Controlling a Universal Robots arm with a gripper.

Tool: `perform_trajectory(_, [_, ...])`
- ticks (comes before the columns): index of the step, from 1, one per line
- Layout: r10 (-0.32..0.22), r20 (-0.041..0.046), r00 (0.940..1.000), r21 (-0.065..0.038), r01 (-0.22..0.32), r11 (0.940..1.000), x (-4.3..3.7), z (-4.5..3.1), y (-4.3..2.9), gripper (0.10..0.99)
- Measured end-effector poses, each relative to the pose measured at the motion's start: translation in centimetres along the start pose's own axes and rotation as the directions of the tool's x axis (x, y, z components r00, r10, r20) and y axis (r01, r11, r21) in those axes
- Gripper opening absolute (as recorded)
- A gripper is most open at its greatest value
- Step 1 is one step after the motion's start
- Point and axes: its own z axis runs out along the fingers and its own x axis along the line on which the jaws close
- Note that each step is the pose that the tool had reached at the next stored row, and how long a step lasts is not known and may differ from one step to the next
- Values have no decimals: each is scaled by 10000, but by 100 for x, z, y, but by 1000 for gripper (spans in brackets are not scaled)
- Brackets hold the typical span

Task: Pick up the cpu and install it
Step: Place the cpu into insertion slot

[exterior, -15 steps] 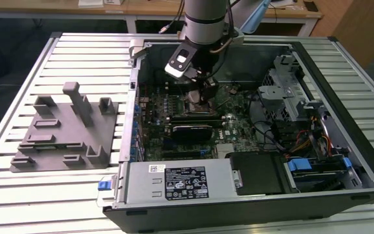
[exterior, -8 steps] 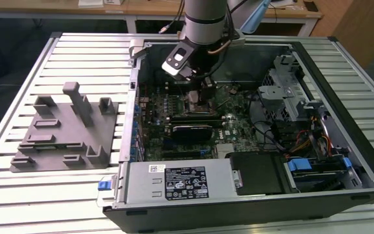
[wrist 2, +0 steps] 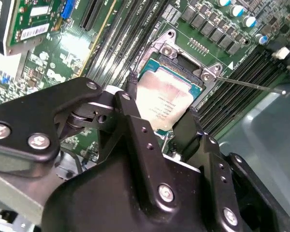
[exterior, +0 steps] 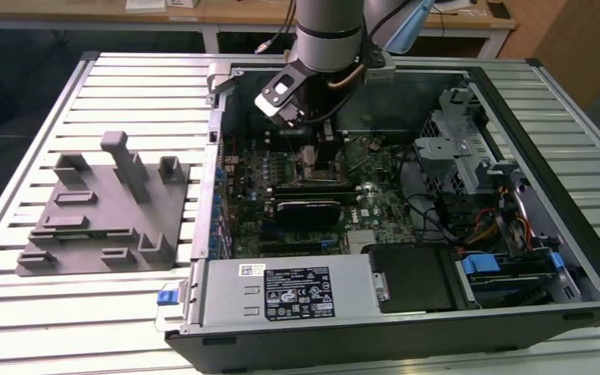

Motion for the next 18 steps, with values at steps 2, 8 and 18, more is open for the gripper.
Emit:
perform_trajectory(2, [17,12,10000,-97,-17,10000,-1,7,0,541])
perform_trajectory(8, [27,18,10000,-439,-26,9990,1,52,-1,541])
perform_trajectory(18, [82,21,10000,-510,-81,9987,5,107,-4,541])
